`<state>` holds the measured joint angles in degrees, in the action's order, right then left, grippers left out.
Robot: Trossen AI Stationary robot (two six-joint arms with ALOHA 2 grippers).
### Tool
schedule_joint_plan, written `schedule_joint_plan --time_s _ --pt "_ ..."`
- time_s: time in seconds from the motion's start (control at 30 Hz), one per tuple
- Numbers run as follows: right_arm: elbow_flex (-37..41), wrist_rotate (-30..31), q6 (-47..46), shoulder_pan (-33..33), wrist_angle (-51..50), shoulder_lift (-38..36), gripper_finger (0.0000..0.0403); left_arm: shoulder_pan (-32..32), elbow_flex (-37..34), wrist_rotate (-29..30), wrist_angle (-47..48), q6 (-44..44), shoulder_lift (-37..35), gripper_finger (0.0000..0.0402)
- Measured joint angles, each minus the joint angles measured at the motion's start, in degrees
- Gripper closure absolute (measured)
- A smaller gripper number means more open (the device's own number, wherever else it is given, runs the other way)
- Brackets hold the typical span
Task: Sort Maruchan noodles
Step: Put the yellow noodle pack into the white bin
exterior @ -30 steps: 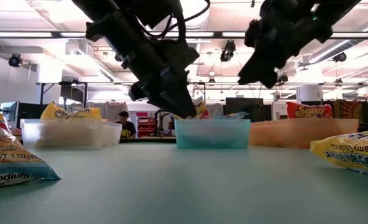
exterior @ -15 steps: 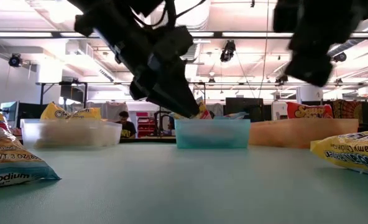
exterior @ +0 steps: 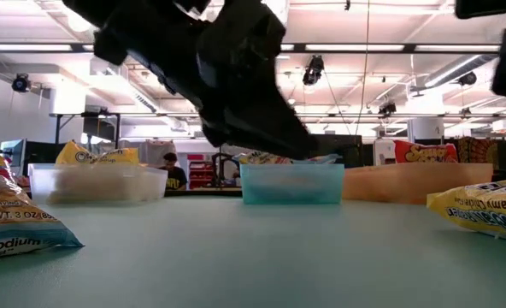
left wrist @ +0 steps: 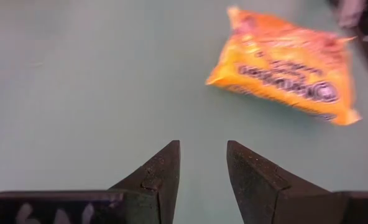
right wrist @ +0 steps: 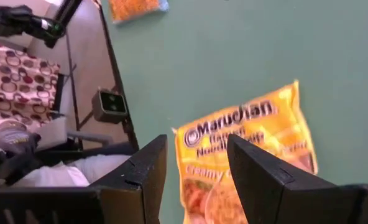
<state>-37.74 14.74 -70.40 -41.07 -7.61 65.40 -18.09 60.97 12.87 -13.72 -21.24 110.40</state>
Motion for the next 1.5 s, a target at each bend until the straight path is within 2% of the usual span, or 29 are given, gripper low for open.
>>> schedule_joint_plan --time_s 0.2,0.37,0.8,0.93,1.1,1.33,1.43,1.5 --pt "-0.31 -0.7 -4.24 -3.27 -0.21 6.23 0.0245 -0.12 0.02 -5.33 -9.68 -0.86 5.09 0.0286" --pt "-2.23 -1.66 -5.23 -4.95 0.11 10.98 0.0245 -0.67 0.02 -6.49 -15.28 -2.91 8.48 0.0286" --pt "-4.28 -2.15 -9.48 -8.07 -1.28 18.18 0.0246 -2.01 3.69 -7.42 -16.91 -3.06 13.19 0.0286" --pt "-4.26 1.54 -6.26 -7.94 -1.44 18.99 0.0246 -2.16 5.32 -9.42 -17.06 -1.47 13.33 0.0286" --pt "-4.0 9.03 -1.24 -7.02 -2.89 19.09 0.0246 -2.25 5.87 -12.39 -15.65 -1.34 13.32 0.0286" --pt "-3.87 15.35 8.08 -2.66 -2.79 19.26 0.0246 -2.29 5.24 -11.5 -14.85 -1.77 13.32 0.0286" --pt "-3.95 16.05 10.71 -0.53 -2.65 18.99 0.0246 -2.33 5.1 -10.68 -14.79 -2.19 13.32 0.0286" --pt "-4.79 13.47 12.12 0.21 -3.16 17.93 0.0246 -2.45 5.05 -10.59 -14.03 -3.51 13.3 0.0286"
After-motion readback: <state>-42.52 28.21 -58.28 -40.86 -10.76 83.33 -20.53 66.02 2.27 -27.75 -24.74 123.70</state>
